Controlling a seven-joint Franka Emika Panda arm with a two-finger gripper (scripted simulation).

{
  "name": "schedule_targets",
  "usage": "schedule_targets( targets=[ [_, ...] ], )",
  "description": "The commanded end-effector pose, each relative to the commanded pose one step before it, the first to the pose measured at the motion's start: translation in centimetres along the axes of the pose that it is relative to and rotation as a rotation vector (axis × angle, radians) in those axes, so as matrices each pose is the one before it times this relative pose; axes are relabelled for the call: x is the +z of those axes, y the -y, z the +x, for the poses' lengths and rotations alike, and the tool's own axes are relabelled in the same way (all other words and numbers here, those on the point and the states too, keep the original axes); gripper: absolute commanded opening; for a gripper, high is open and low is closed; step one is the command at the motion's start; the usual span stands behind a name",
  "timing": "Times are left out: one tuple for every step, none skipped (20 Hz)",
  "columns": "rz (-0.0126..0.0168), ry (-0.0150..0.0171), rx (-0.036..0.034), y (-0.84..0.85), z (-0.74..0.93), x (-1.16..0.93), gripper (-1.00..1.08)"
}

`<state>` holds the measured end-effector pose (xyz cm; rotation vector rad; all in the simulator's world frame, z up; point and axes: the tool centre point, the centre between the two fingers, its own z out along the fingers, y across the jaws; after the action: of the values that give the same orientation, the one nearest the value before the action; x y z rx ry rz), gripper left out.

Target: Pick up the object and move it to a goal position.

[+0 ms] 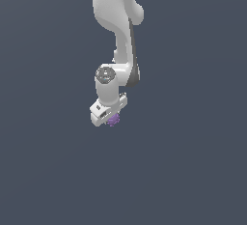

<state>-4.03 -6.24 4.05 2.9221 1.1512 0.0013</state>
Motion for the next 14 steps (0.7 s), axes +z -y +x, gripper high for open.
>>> schedule_targets(
  targets=[
    [-0.00002,0.00003,-0.00034,-0.081,-0.023,-0.090,-1.00],
    [0.00000,0.00000,0.00000,-0.129,-0.046,-0.123,-1.00],
    [0.00000,0.00000,0.00000,-0.180,-0.065,-0.171,-1.00],
    [0.00000,0.00000,0.00000,-0.231,-0.083,-0.219,-1.00],
    [0.00000,0.00000,0.00000,-0.281,-0.100,-0.267,-1.00],
    [0.00000,0.00000,0.00000,-0.331,-0.118,-0.314,-1.00],
    [0.00000,0.00000,0.00000,-0.380,-0.135,-0.361,-1.00],
    [0.00039,-0.00021,-0.00021,-0.423,-0.143,-0.396,-1.00],
    [0.00000,0.00000,0.00000,-0.476,-0.167,-0.451,-1.00],
    [0.00000,0.00000,0.00000,-0.523,-0.182,-0.495,-1.00],
    [0.00054,-0.00032,-0.00029,-0.561,-0.184,-0.523,-1.00],
    [0.00000,0.00000,0.00000,-0.607,-0.207,-0.572,-1.00],
    [0.00000,0.00000,0.00000,-0.641,-0.216,-0.602,-1.00],
    [0.00000,0.00000,0.00000,-0.670,-0.223,-0.626,-1.00]
  ],
)
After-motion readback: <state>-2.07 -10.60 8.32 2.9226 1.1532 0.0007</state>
